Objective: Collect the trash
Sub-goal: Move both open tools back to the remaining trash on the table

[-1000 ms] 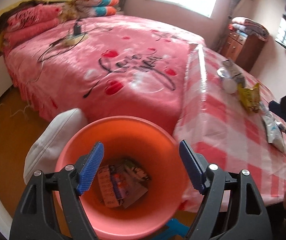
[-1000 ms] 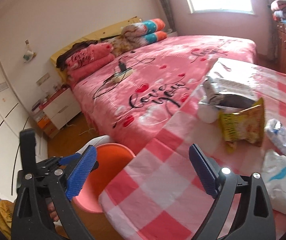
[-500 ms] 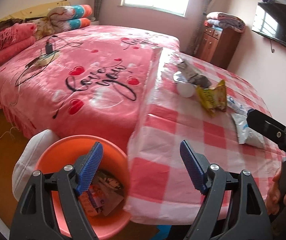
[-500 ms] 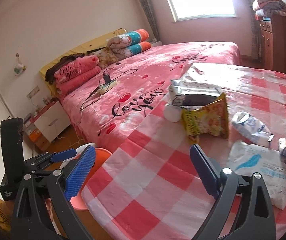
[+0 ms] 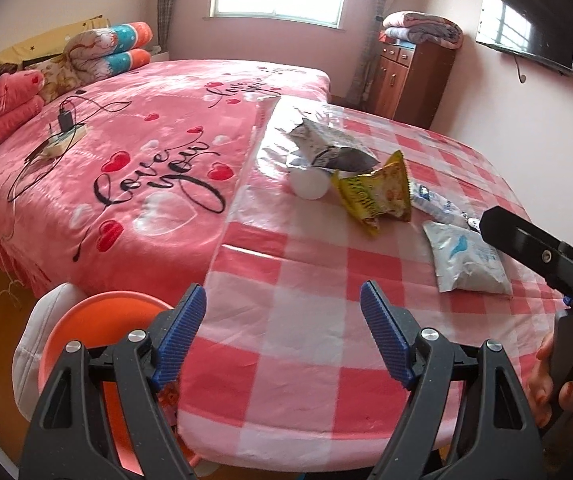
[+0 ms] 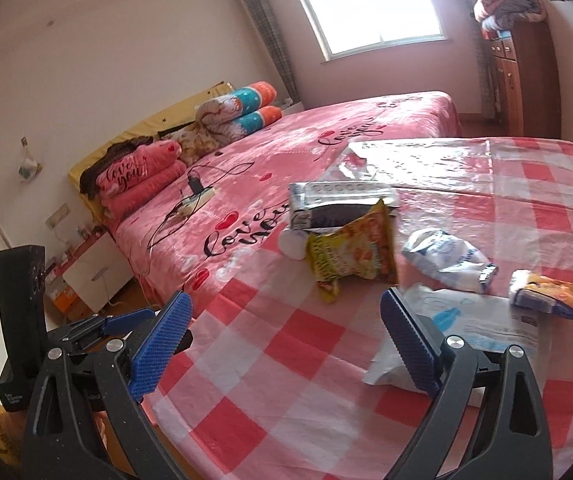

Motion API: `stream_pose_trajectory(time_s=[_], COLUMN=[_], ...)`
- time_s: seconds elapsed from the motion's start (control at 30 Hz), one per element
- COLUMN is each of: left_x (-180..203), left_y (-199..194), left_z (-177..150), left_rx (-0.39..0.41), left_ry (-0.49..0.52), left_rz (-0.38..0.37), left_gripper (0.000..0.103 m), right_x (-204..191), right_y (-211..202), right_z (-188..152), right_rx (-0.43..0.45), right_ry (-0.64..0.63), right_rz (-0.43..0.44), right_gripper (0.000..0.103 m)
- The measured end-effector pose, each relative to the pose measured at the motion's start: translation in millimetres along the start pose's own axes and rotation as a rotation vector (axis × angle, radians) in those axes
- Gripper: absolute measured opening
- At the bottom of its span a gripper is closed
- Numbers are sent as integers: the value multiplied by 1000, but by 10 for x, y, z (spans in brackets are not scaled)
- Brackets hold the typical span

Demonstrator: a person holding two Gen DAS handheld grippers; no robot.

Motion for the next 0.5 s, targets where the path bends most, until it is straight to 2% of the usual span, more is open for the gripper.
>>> stream_pose_trajectory(time_s=[0.5], left_x=[365], left_y=[95], left_z=[200], left_rx=[8], left_ry=[64], left_rz=[13], left_gripper=[80], right_x=[575], right_y=[-261], right_z=[23], right_rx=[54], right_ry=[120], right_rz=[-29], right_gripper=[94])
Point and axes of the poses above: each gripper's, at about its wrist camera, not at the fingertips, and y roughly the way its jaws point, x to its right, z to its top, the point moved 2 cm from there along y, roughly the way its jaws point, and after that the axes turned 7 degrees about -x, right-handed, at the moved point
